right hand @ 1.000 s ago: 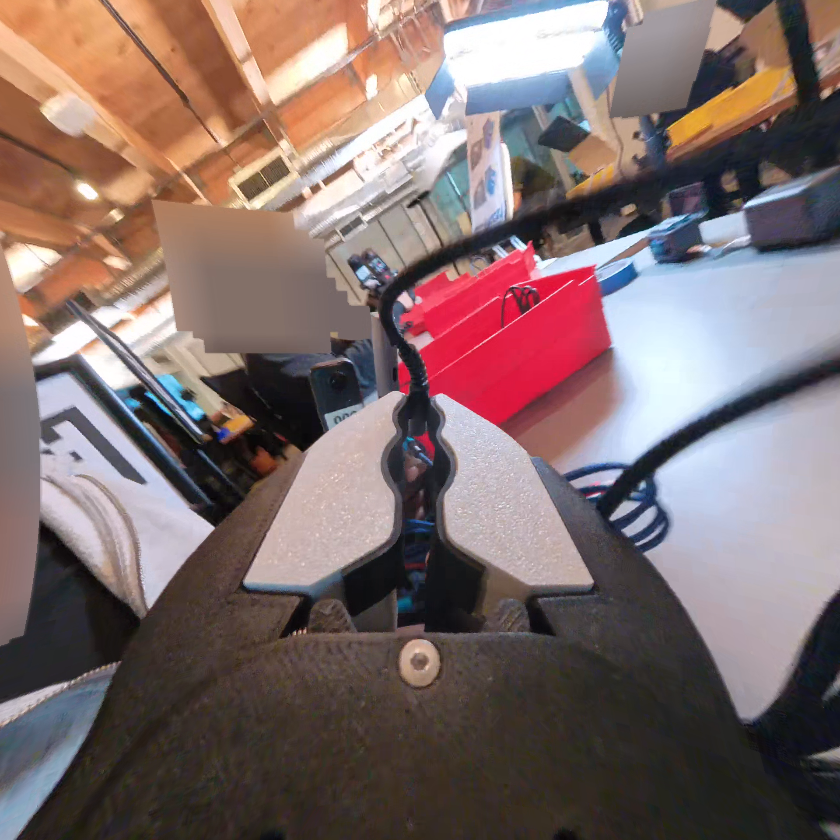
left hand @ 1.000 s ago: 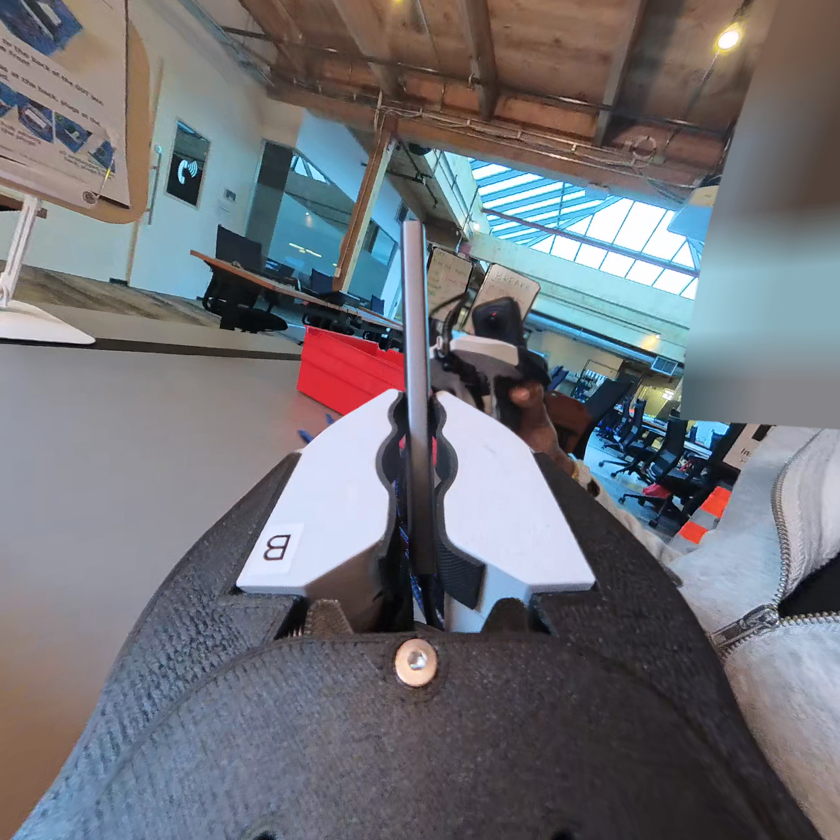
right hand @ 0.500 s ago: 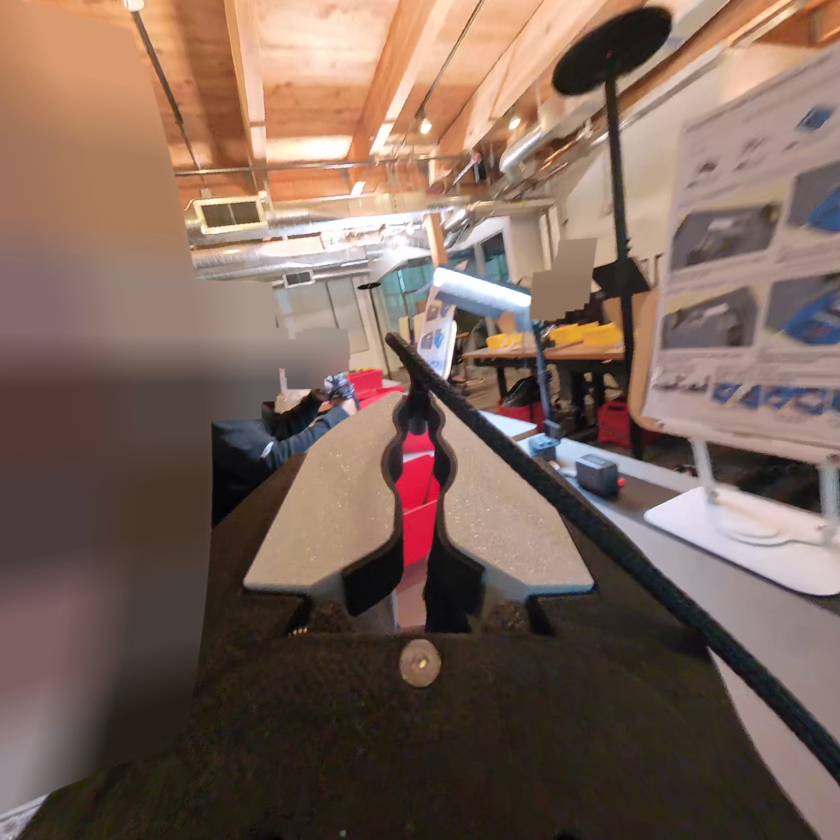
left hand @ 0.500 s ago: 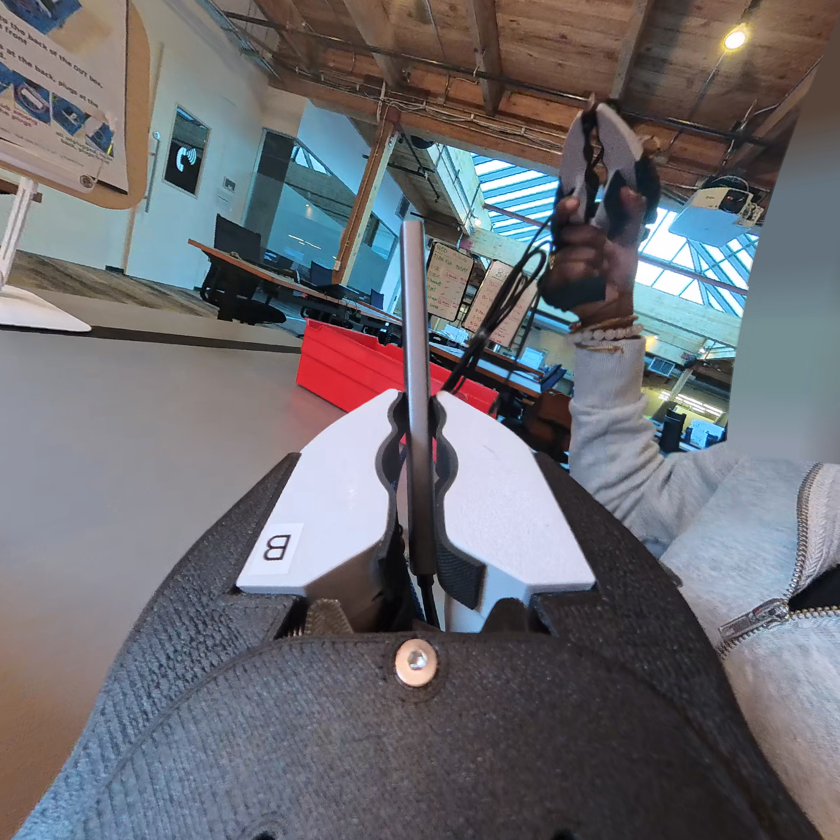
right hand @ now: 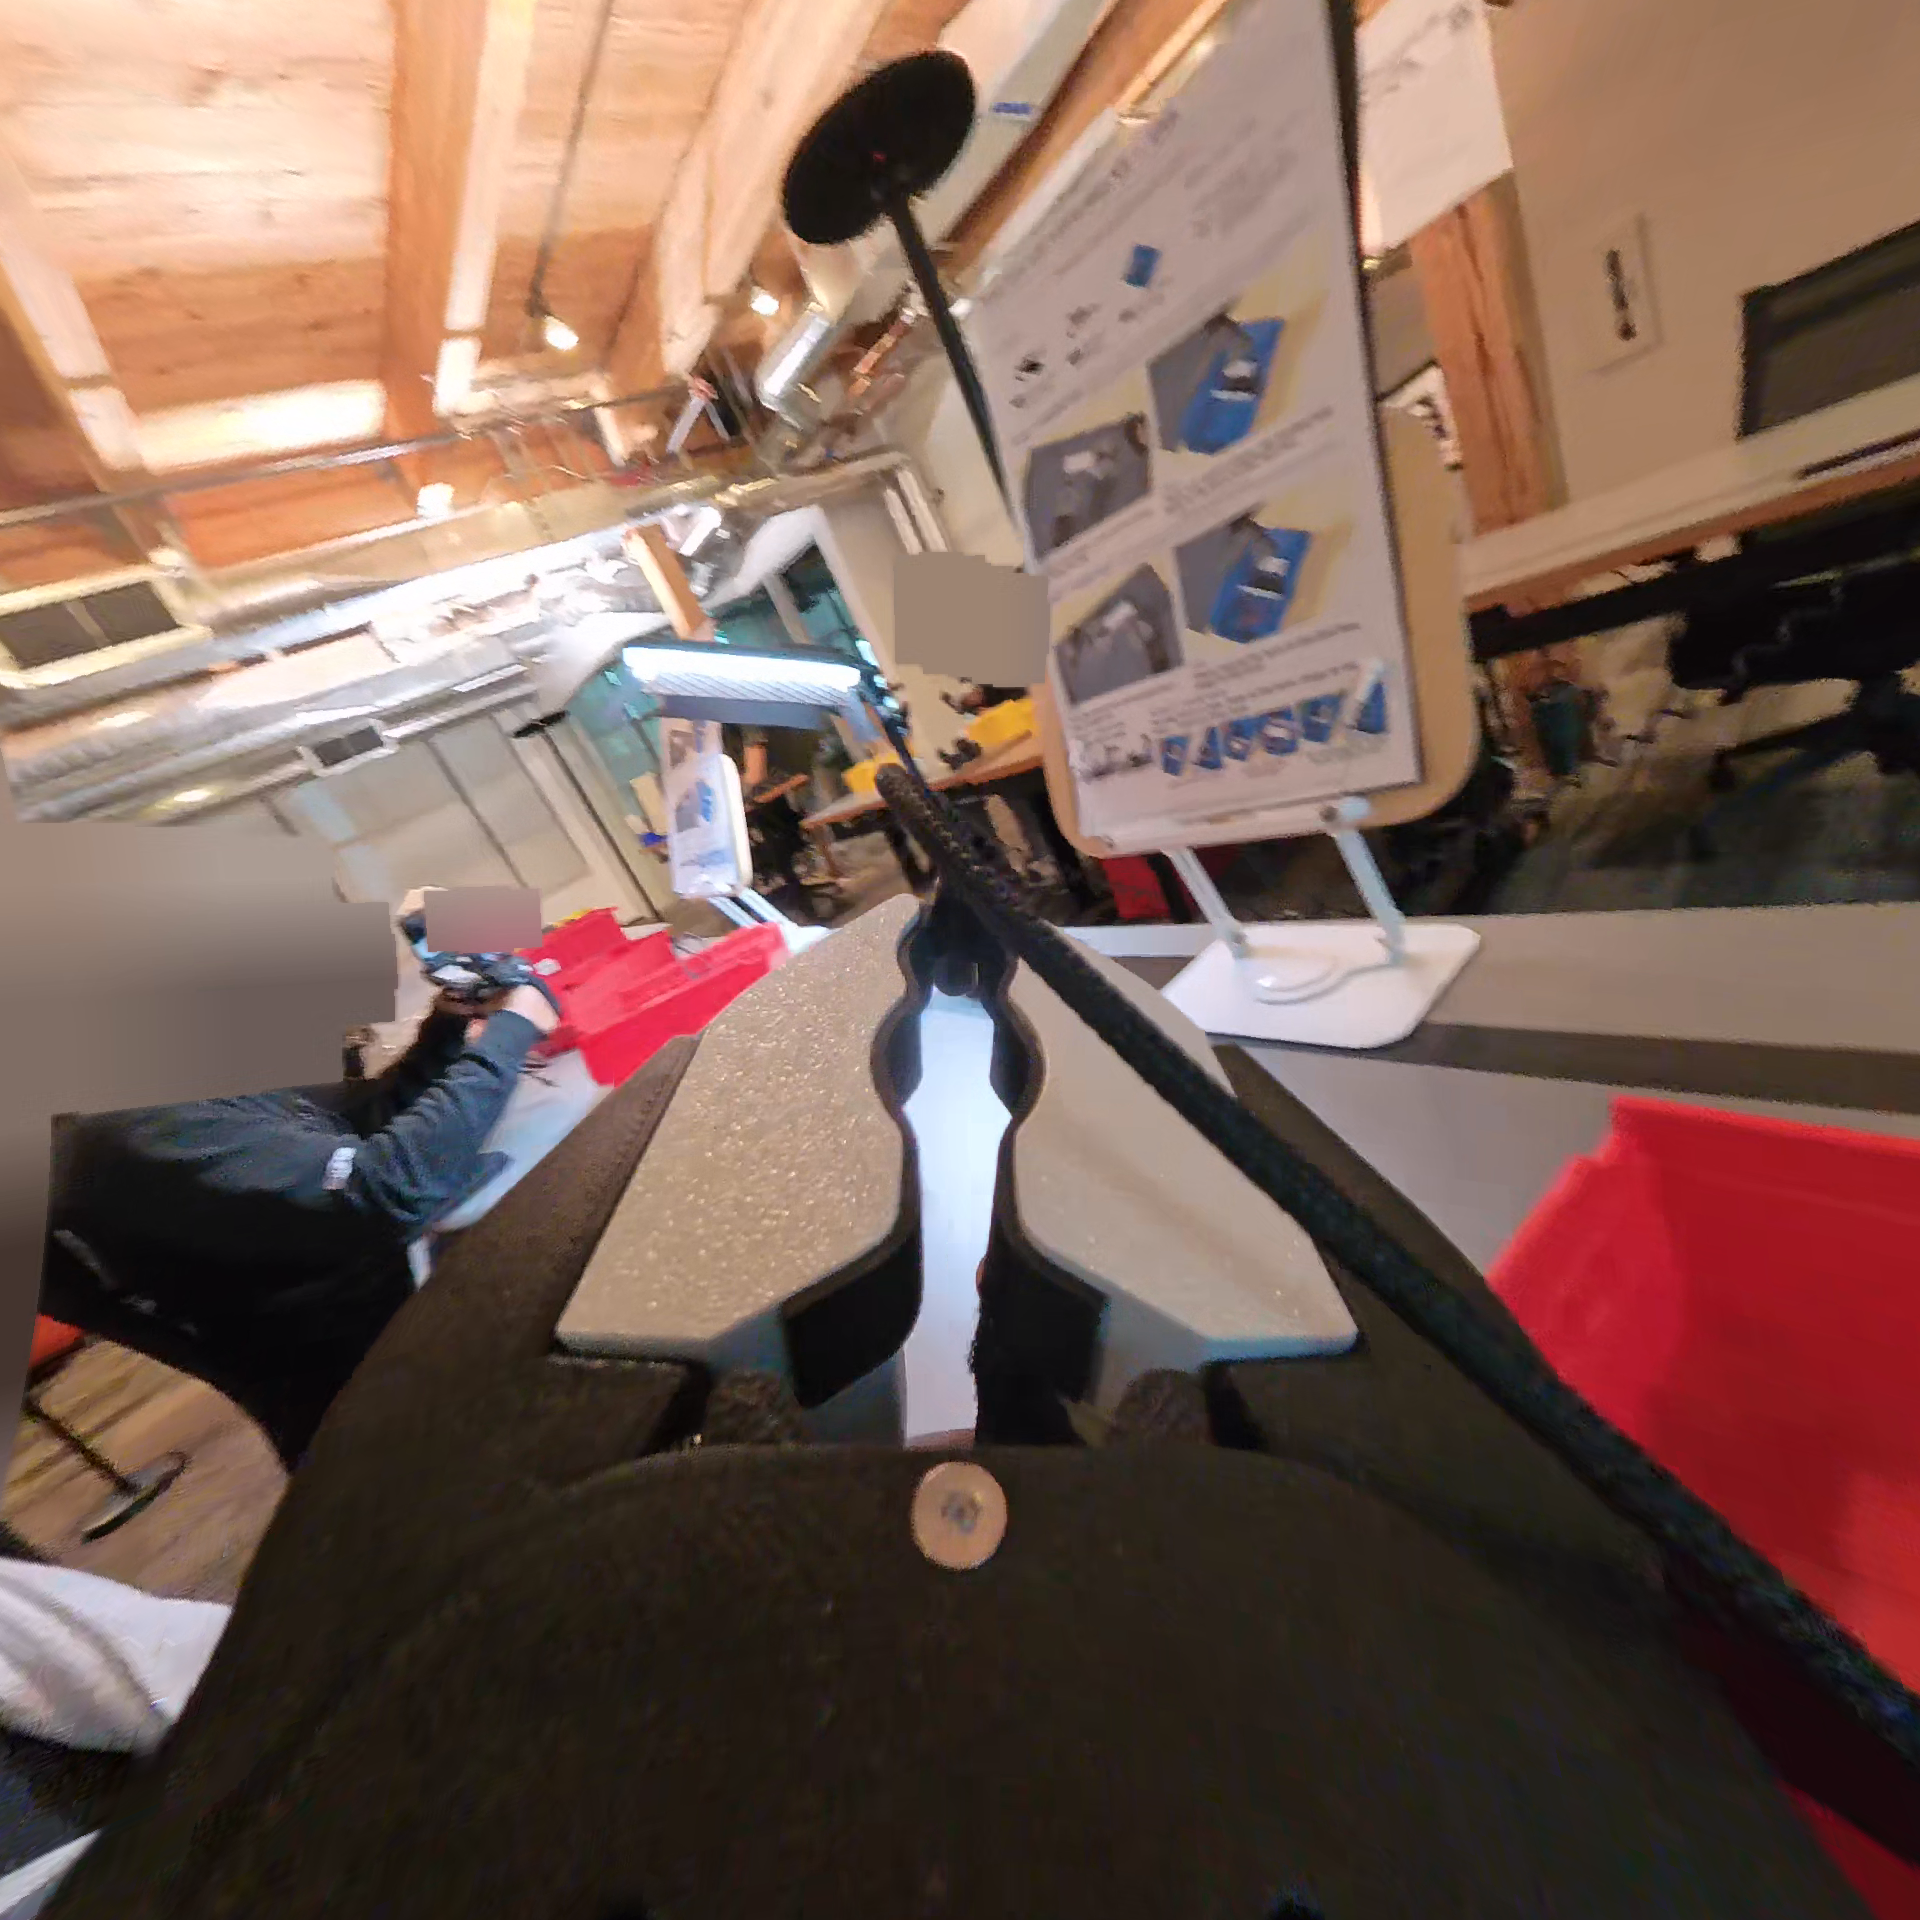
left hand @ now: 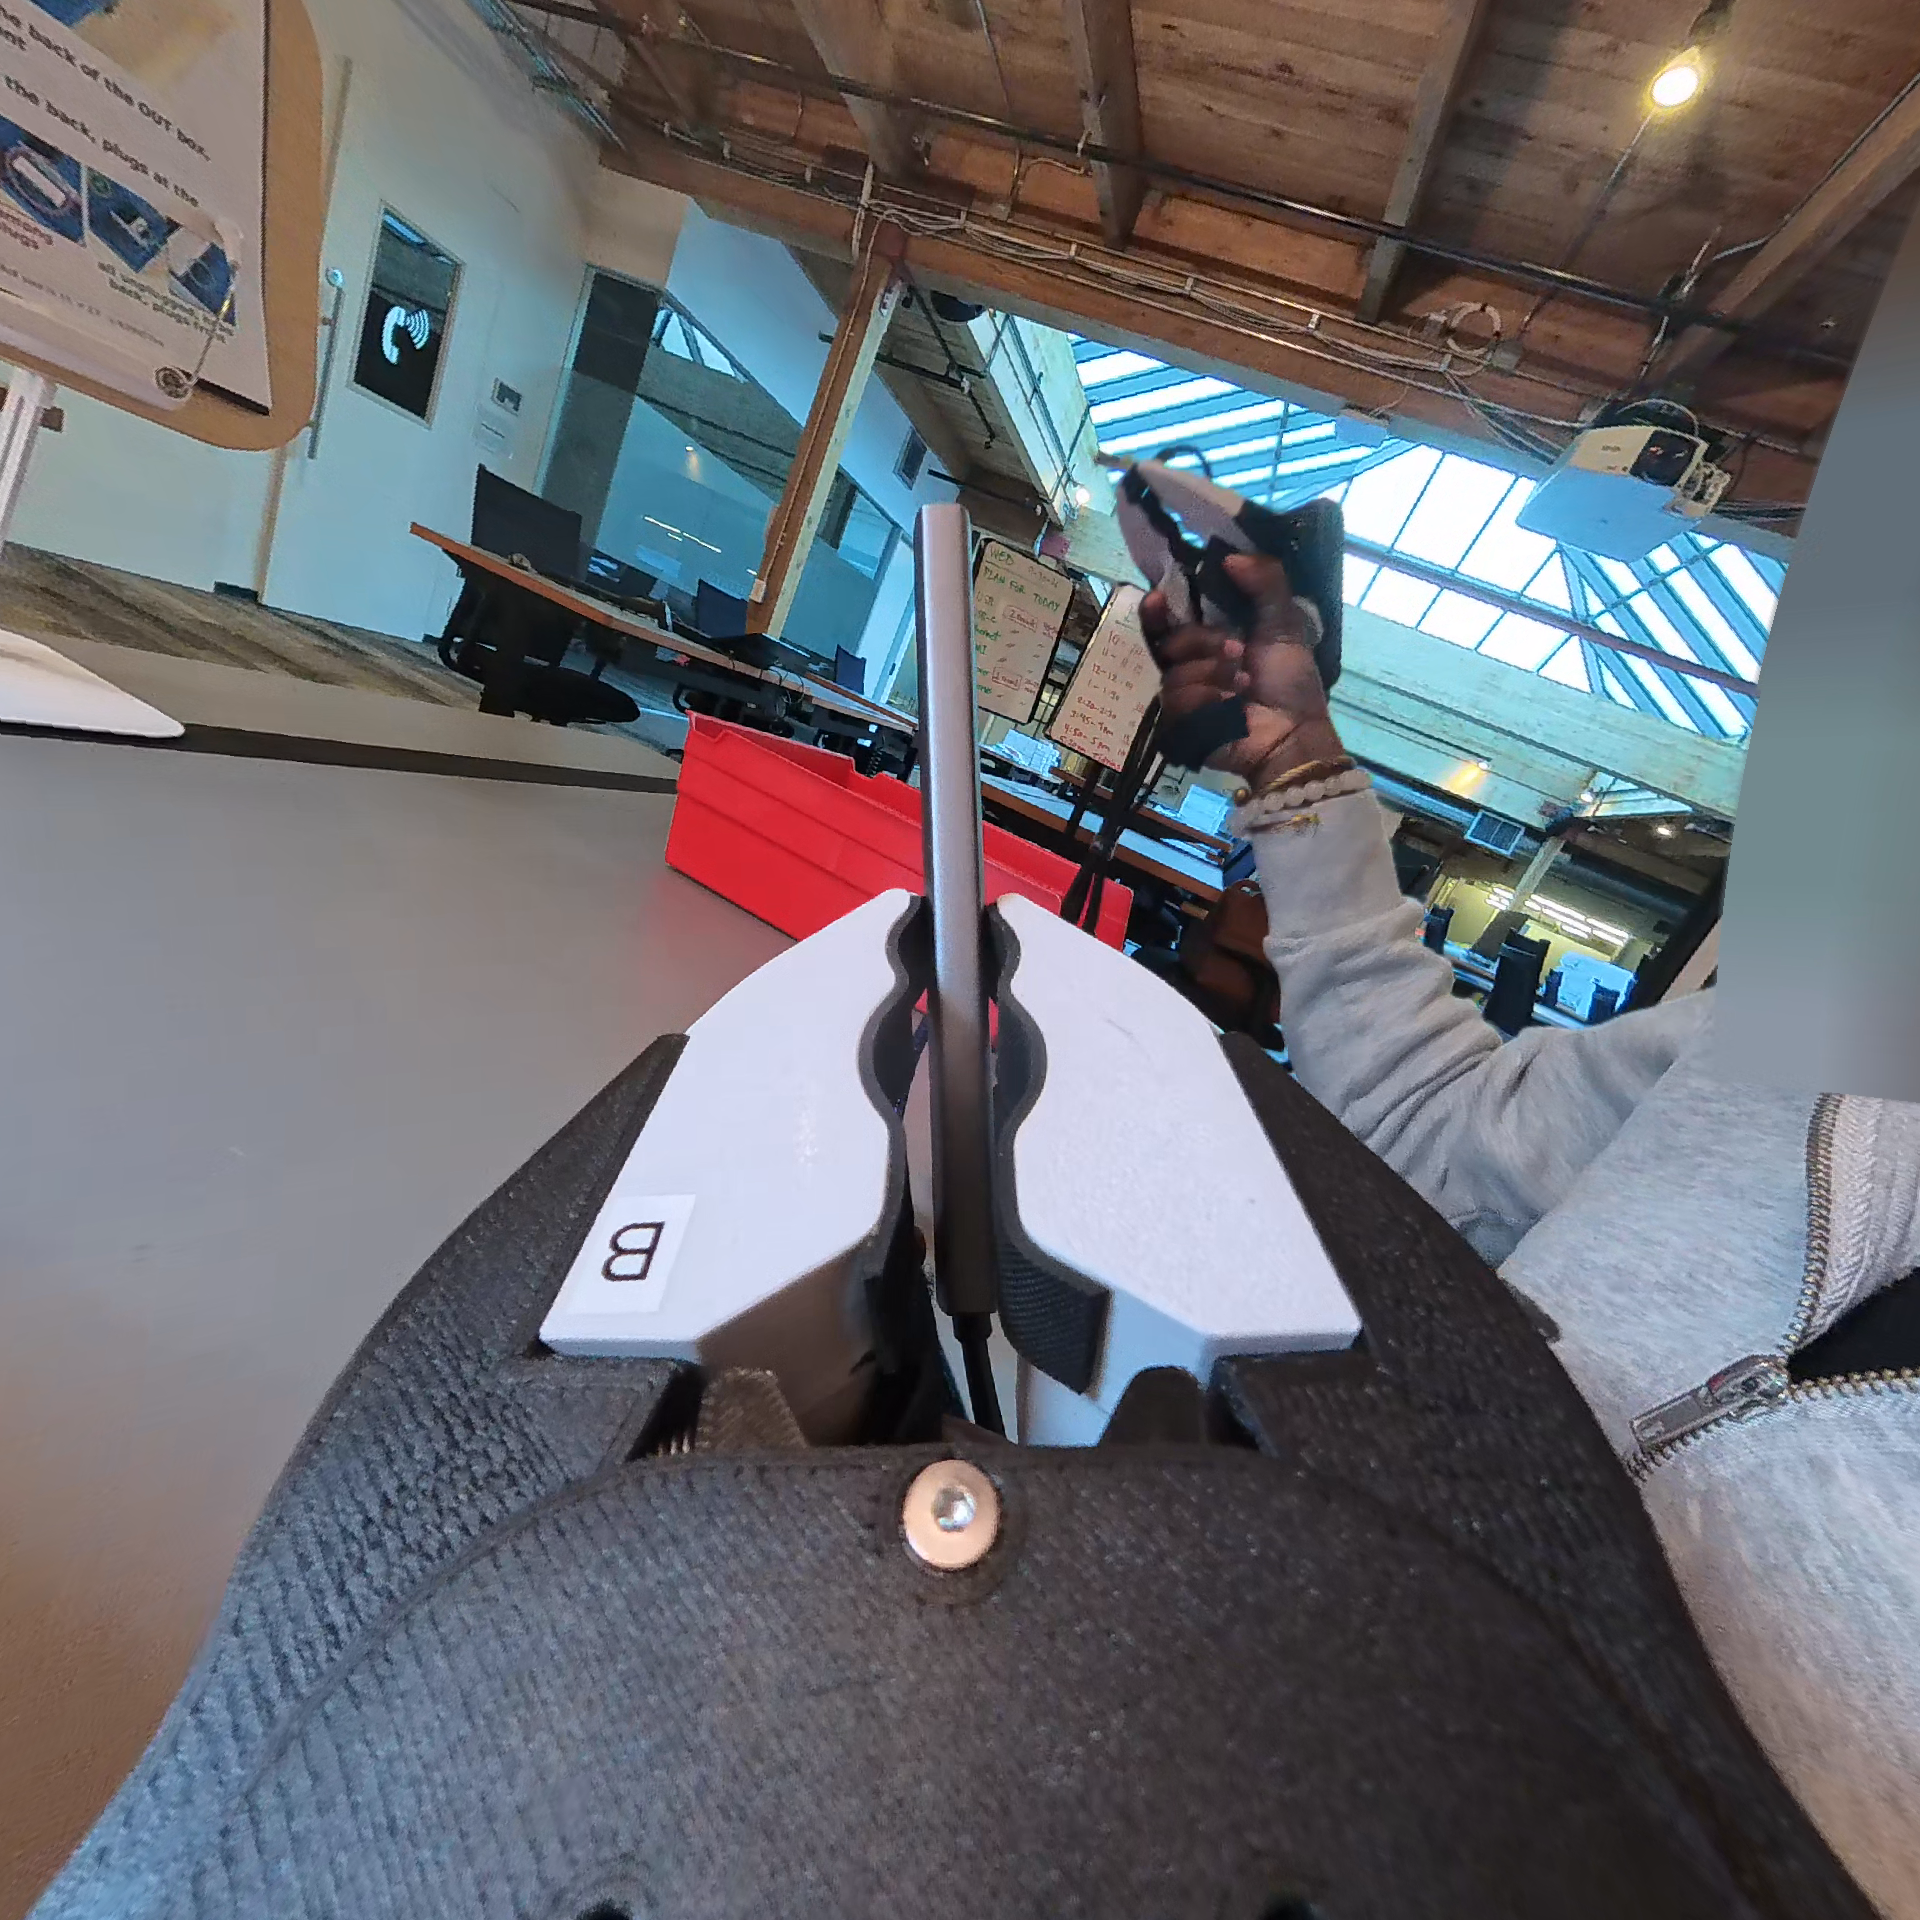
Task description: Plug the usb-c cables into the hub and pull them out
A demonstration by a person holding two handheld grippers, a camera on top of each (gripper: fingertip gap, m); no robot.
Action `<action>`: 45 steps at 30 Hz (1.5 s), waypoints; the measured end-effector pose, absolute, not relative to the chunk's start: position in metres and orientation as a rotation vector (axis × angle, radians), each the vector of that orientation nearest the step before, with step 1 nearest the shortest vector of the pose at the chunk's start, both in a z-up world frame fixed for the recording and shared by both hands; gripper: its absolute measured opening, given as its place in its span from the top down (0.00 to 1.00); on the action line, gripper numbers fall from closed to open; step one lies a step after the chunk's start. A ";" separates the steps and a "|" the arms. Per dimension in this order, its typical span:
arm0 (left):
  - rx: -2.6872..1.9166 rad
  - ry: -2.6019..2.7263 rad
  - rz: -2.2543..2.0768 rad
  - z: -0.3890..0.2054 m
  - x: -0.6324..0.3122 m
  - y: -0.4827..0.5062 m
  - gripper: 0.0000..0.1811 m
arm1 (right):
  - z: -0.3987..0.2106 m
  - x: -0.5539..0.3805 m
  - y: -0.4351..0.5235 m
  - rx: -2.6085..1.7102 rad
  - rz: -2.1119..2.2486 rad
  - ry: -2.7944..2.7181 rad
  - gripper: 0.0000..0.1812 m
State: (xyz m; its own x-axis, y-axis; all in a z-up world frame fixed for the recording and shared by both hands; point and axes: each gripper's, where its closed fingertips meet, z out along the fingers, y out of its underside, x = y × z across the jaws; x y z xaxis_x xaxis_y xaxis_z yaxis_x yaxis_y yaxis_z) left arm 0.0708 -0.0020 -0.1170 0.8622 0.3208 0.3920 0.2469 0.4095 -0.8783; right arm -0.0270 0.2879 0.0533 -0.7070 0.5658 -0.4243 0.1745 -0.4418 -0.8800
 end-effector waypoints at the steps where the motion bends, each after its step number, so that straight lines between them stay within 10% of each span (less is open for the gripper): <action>1: -1.166 -0.561 0.048 -0.117 0.071 -0.002 0.95 | 0.045 -0.030 0.292 -1.075 2.197 -1.495 0.96; 7: -1.168 -0.563 0.044 -0.117 0.071 -0.001 0.95 | -0.020 -0.047 0.302 -1.148 1.832 -1.690 0.96; 18: -1.175 -0.562 0.034 -0.118 0.071 0.000 0.95 | 0.058 -0.034 0.320 -1.008 1.954 -1.588 0.96; 36: -1.174 -0.564 0.028 -0.119 0.071 0.000 0.95 | -0.186 -0.014 0.354 -1.228 0.581 -2.425 0.95; 45: -1.175 -0.566 0.027 -0.119 0.070 0.000 0.95 | -0.201 0.005 0.363 -1.219 0.218 -2.546 0.80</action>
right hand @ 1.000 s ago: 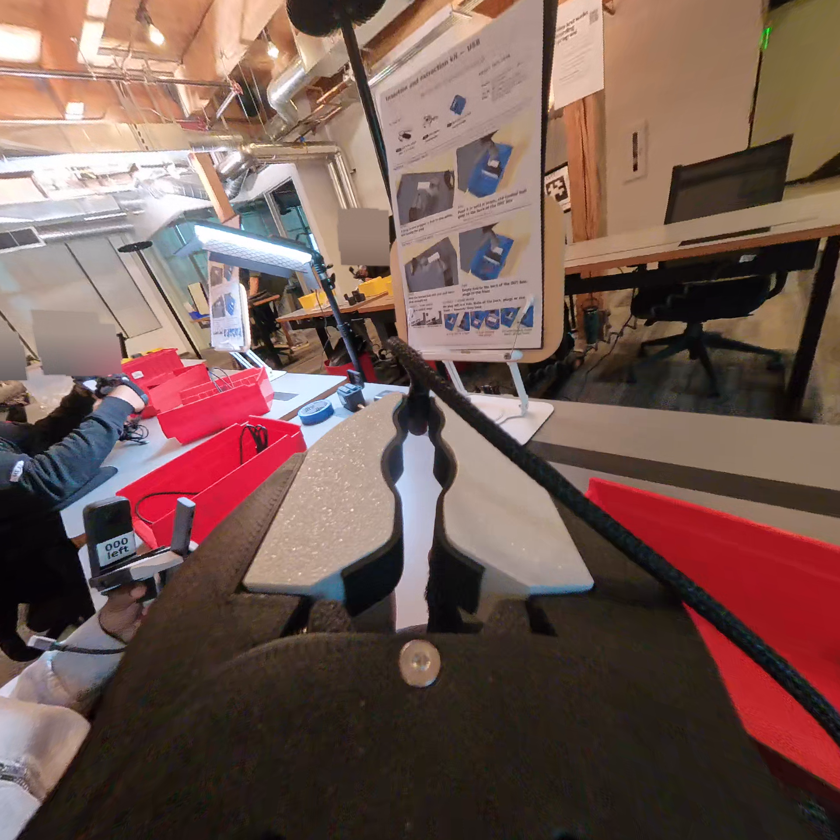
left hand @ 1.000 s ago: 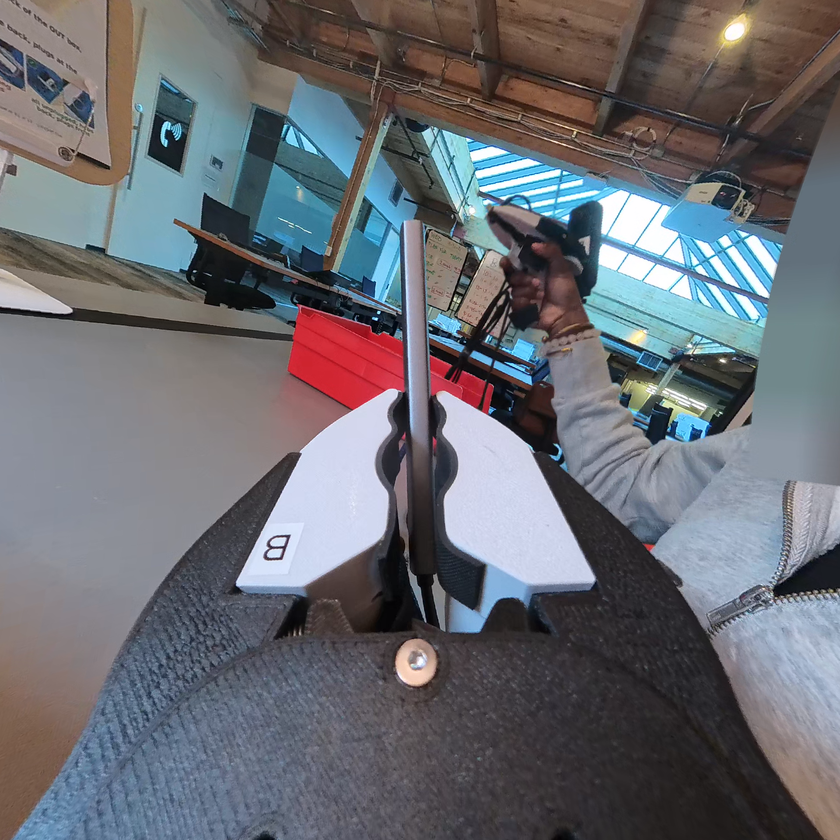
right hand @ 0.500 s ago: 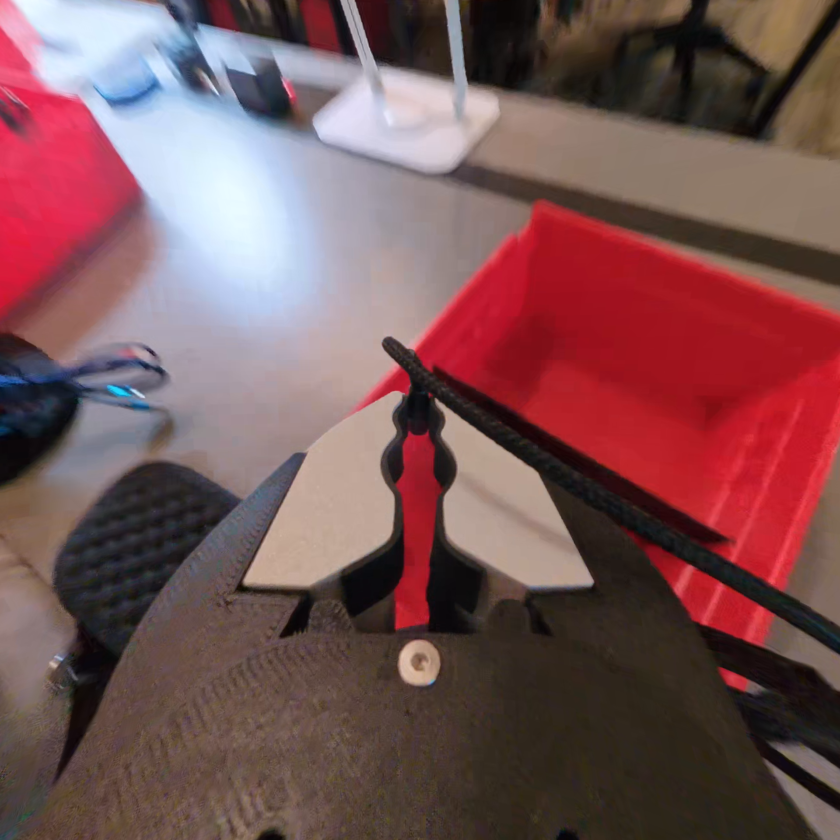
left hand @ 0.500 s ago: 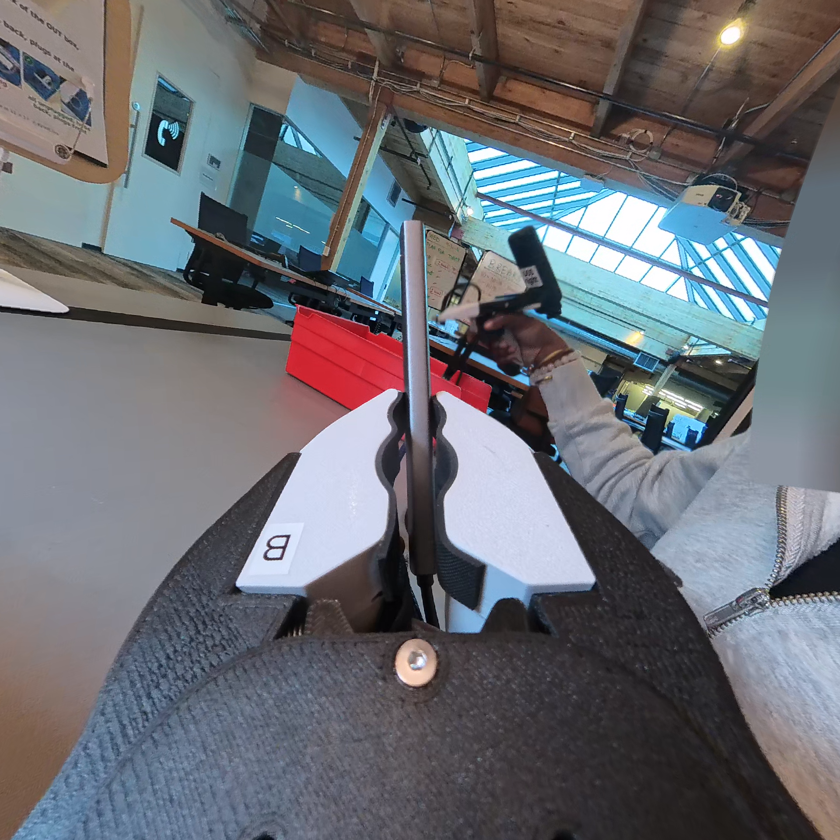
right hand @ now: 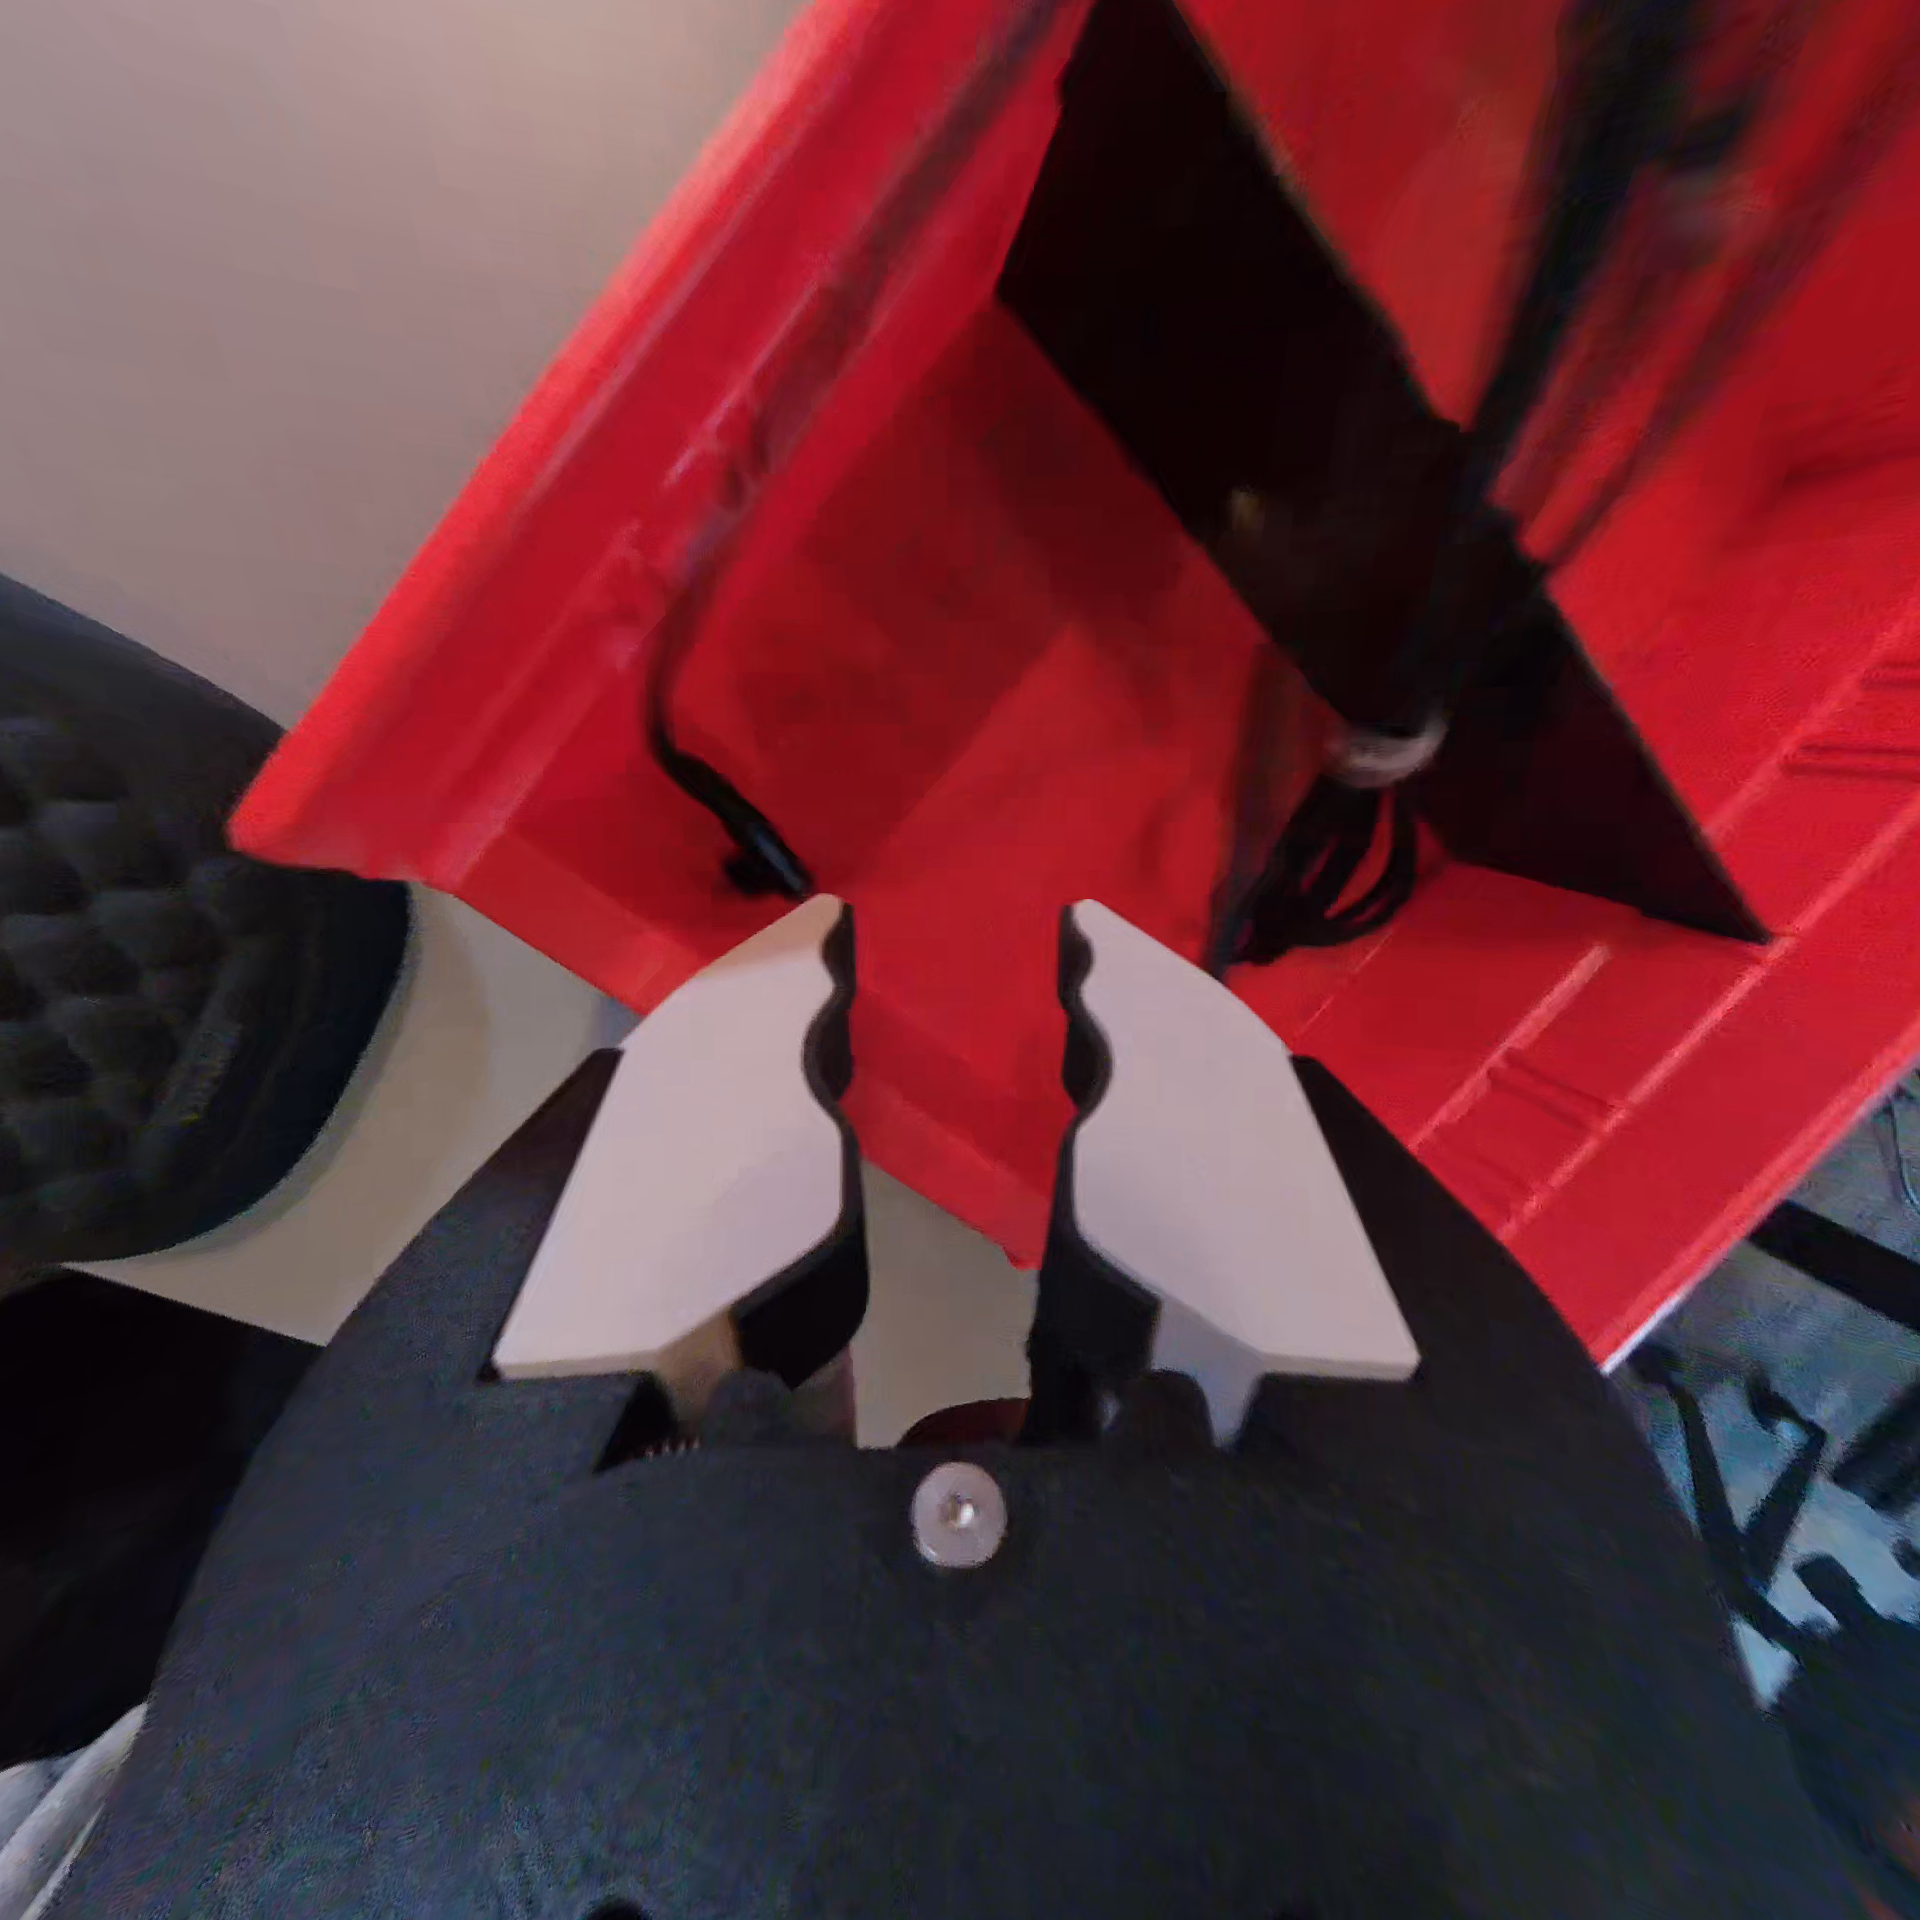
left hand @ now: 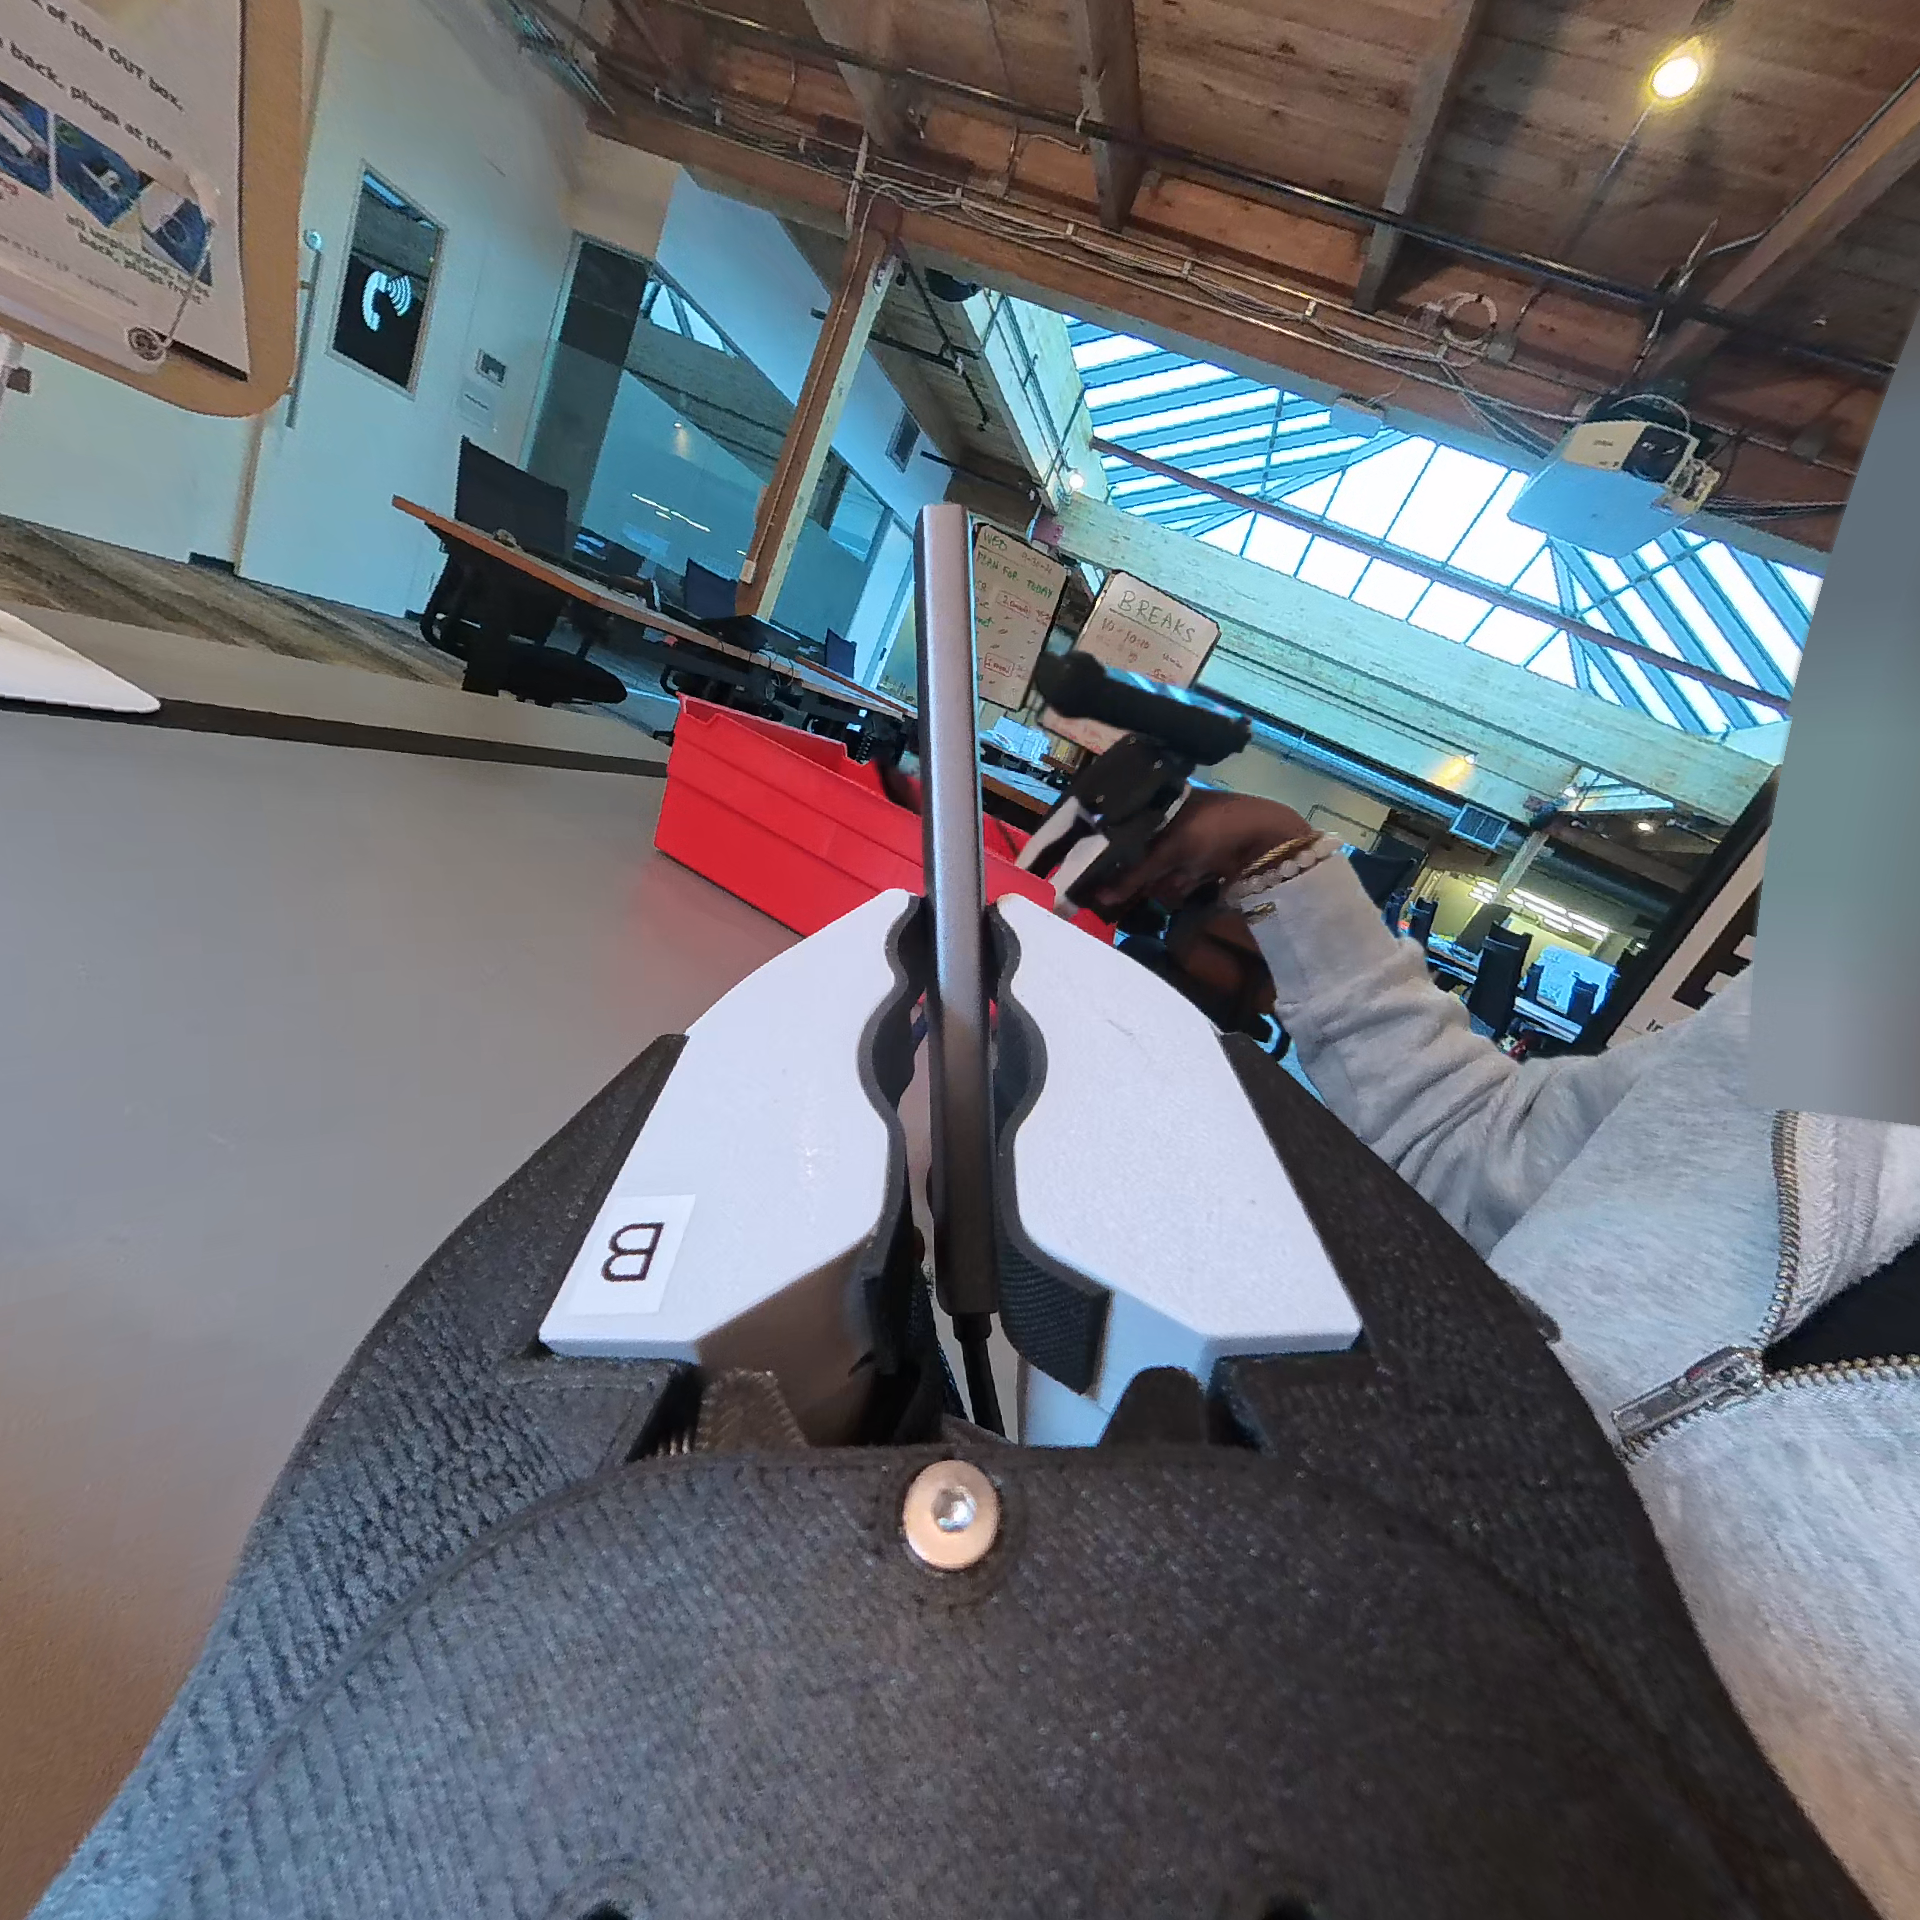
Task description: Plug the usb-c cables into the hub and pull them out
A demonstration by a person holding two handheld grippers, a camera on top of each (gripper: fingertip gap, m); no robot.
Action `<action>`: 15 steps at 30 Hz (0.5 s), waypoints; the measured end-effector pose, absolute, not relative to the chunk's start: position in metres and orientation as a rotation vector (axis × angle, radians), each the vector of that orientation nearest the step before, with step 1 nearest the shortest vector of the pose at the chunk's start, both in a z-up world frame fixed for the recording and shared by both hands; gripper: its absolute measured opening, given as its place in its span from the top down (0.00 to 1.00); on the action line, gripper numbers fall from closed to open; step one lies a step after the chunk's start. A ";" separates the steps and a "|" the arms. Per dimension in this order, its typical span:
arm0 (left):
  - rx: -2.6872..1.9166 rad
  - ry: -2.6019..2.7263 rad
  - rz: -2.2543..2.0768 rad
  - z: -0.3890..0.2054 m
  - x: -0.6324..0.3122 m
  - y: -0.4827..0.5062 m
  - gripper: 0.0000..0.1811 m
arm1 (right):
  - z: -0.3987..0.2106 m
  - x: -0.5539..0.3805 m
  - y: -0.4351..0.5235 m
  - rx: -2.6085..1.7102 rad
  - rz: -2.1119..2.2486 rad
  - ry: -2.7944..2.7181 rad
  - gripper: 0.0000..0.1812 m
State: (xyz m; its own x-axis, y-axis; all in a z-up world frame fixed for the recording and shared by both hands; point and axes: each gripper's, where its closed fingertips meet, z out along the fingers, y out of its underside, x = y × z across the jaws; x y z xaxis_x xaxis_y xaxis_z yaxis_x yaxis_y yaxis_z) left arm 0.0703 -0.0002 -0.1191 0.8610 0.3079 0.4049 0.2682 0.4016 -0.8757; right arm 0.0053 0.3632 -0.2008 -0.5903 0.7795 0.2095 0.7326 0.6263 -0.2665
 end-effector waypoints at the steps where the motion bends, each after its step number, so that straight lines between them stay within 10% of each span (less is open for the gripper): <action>1: -1.175 -0.566 0.026 -0.119 0.070 0.000 0.95 | -0.193 0.005 0.361 -1.221 0.278 -2.515 0.74; 6: -1.171 -0.562 0.025 -0.119 0.071 -0.001 0.95 | -0.145 -0.005 0.363 -1.191 0.582 -2.276 0.53; 15: -1.173 -0.564 0.024 -0.119 0.070 0.000 0.95 | -0.188 -0.037 0.376 -1.180 0.642 -2.442 0.54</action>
State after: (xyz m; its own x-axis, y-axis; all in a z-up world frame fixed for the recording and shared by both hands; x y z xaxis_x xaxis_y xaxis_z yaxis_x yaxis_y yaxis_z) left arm 0.0705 -0.0004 -0.1189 0.8620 0.3041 0.4054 0.2690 0.4035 -0.8746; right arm -0.0374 0.3761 -0.1880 -0.5904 0.7988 0.1154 0.6388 0.5498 -0.5382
